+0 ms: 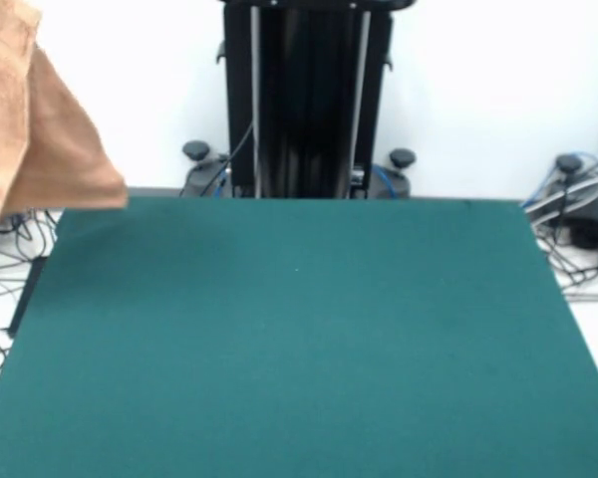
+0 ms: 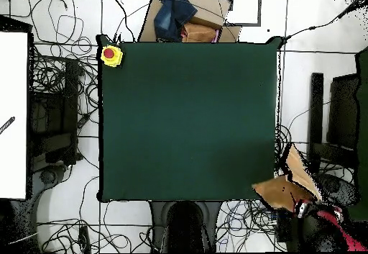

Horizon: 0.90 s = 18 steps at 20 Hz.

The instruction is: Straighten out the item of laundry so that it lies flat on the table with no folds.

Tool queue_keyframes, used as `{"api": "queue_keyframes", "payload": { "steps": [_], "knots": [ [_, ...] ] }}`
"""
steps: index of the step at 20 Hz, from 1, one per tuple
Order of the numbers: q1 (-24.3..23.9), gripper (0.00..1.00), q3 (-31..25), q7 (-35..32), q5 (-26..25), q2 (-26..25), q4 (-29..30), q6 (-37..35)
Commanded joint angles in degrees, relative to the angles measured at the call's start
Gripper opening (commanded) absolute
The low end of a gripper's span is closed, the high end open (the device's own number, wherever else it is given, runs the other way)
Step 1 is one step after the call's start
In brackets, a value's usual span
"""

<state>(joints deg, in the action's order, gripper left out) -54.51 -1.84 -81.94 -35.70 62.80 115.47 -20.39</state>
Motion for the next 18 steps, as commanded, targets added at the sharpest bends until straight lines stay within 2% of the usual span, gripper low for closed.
{"api": "queue_keyframes", "payload": {
  "steps": [1, 4, 6, 8, 18],
  "knots": [
    [10.25, 0.0, -0.24, -7.9, -6.74, -10.91, -0.24, 9.88],
    [17.33, 0.0, 6.62, -14.26, -6.2, -17.99, -2.15, 18.75],
    [21.57, 0.0, 11.06, -16.7, -3.52, -21.25, -2.08, 23.2],
    [23.72, 0.0, 13.34, -16.88, -0.58, -22.8, -0.98, 26.63],
    [27.36, 0.0, 15.33, -14.43, 7.6, -24.29, 2.82, 29.88]
  ]
}}
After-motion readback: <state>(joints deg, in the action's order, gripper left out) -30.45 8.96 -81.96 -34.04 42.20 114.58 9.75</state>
